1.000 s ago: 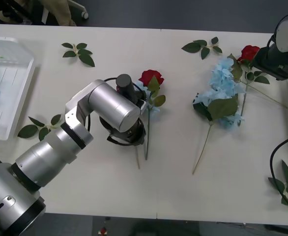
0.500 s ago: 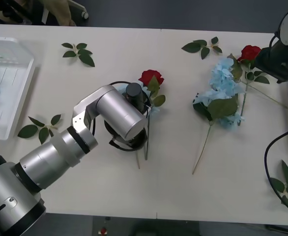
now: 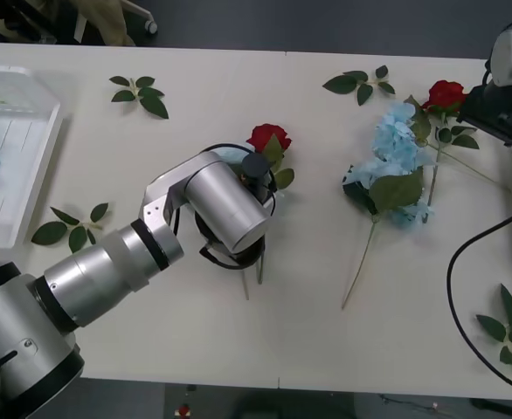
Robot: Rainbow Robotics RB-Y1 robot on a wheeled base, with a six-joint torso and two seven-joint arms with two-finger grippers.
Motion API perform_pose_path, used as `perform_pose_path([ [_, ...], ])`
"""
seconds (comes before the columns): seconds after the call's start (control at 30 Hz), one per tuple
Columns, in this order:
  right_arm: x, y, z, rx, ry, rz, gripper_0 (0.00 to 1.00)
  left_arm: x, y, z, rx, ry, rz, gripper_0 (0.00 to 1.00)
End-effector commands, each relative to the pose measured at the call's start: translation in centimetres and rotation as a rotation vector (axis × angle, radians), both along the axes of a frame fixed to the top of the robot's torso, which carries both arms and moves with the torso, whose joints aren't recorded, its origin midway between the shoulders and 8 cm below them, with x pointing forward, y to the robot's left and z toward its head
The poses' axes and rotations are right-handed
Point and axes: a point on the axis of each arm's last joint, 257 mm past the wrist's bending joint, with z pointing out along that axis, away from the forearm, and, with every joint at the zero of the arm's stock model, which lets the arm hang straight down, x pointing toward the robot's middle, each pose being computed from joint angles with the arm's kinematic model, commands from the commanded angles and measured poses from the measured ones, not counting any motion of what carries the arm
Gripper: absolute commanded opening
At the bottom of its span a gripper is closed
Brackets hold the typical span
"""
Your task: Put the red flowers into the right box and the blue flowers into the left box
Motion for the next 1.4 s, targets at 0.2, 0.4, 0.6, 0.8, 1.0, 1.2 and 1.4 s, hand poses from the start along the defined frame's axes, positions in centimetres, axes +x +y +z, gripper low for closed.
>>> perform_pose_path([
  [0.2,3.3,-0.1,2.9,0.006,-0.129,-0.029,0.93,0.8,-1.7,1.6,-0.037,-0.027,-0.001,0.58],
  [0.4,3.8,-0.6,2.2,0.010,-0.157,-0.033,0.93,0.8,-1.7,1.6,-0.038,-0.026,0.000,0.10],
  [0.6,4.3,0.7,0.8,0.029,-0.173,-0.017,0.94,0.9,-1.4,1.6,-0.030,-0.031,0.008,0.00],
  [0.8,4.7,3.1,0.0,0.046,-0.172,0.017,0.93,1.0,-0.8,1.5,-0.022,-0.032,0.022,0.00],
  [1.0,5.3,6.0,-0.8,0.065,-0.178,0.058,0.93,1.5,0.3,1.6,-0.015,-0.038,0.041,0.00],
  [1.2,5.6,7.3,-1.1,0.071,-0.181,0.080,0.93,2.5,2.3,2.2,-0.006,-0.062,0.075,0.00],
  [1.4,5.5,7.6,-1.4,0.075,-0.175,0.087,0.93,3.9,5.7,6.0,-0.058,-0.104,0.090,0.00],
])
